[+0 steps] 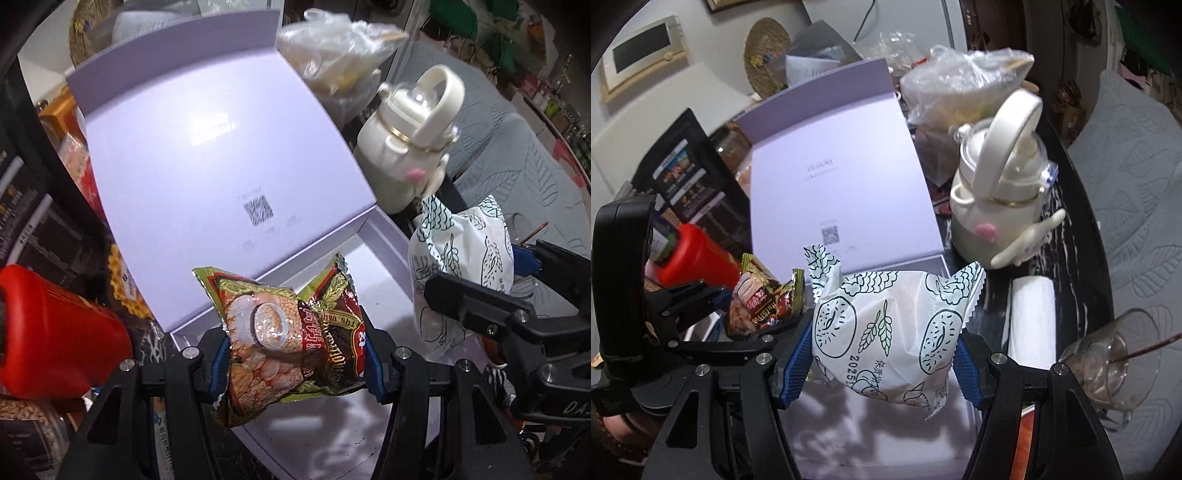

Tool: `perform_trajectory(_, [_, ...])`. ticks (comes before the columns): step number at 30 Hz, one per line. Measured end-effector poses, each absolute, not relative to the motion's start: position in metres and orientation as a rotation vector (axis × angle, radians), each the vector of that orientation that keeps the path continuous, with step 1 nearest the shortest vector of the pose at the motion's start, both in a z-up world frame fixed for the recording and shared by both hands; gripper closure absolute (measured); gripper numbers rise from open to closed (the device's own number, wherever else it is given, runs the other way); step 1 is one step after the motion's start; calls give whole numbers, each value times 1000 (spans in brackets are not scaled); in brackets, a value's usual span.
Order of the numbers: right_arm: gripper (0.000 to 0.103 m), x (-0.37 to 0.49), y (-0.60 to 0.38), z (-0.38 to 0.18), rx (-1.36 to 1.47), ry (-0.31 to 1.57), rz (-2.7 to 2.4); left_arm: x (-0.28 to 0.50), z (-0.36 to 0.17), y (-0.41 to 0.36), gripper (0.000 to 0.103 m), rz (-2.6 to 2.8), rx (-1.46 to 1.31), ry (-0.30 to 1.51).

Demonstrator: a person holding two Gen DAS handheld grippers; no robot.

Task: Organize soft objects
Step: 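Lower both bags into the lilac box and open both tools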

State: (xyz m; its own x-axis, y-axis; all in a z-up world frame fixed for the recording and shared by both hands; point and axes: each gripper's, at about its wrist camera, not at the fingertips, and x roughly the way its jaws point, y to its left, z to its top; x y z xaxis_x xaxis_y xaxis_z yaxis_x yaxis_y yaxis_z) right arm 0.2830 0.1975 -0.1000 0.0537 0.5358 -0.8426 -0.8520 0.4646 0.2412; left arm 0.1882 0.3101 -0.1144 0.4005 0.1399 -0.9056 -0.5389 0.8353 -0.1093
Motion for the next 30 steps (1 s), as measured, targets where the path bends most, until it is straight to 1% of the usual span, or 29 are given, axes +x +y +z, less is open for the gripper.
perform_trajectory(7, [37,288,206,-134,-384,1135,1052,195,-155,313,46,471,-434,1174])
perform_trajectory(15, [37,292,219,-161,-375,1203,1041,198,-183,321,46,524,-430,1246])
perform_trajectory(26, [36,300,231,-191,-379,1283,1032,203,-204,321,46,577,-399,1252])
perform_trajectory(30, [36,299,236,-195,-416,1256,1026,206,-210,320,45,585,-380,1258])
